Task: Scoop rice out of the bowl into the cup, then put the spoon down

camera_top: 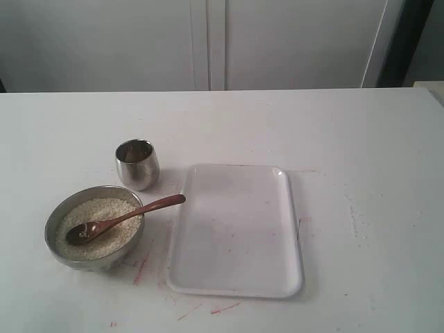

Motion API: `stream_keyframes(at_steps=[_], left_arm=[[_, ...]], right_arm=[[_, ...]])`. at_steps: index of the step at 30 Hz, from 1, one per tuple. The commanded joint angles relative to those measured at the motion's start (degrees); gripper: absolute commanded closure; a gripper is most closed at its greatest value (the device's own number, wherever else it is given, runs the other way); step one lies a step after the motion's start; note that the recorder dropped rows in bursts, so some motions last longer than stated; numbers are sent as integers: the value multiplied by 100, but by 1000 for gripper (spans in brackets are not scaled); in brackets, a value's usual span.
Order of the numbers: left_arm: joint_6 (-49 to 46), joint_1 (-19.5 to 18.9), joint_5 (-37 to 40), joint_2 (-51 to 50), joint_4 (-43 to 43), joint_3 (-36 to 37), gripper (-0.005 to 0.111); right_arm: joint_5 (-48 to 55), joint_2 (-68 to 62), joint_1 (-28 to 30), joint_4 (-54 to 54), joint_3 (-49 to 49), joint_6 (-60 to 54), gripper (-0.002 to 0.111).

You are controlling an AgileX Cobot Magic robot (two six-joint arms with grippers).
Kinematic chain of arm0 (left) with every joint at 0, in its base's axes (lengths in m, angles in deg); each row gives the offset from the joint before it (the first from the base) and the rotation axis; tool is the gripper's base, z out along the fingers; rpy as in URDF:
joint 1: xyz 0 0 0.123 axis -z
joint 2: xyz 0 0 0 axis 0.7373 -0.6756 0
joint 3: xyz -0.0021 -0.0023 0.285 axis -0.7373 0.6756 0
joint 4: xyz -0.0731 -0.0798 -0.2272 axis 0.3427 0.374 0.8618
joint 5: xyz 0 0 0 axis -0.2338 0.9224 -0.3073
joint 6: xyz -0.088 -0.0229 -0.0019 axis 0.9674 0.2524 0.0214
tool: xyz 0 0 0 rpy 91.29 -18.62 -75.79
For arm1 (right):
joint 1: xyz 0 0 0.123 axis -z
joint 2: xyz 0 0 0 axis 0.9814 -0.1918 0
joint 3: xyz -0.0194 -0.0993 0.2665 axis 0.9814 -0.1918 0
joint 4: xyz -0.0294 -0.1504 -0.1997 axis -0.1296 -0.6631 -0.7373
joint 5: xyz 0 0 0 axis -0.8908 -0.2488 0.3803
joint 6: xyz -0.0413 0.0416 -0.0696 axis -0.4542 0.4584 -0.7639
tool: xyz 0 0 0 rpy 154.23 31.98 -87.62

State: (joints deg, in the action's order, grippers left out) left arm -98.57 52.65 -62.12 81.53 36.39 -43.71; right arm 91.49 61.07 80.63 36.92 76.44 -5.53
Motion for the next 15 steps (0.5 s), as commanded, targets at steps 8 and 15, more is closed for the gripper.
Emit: stream_keyframes(at_steps=[8, 15], left_arm=[[8, 16, -26, 5, 39, -18, 92], [8, 16, -26, 5, 39, -18, 92]], right_arm=[[3, 36, 9, -14, -37, -47, 108], [-339, 36, 9, -14, -37, -56, 108]])
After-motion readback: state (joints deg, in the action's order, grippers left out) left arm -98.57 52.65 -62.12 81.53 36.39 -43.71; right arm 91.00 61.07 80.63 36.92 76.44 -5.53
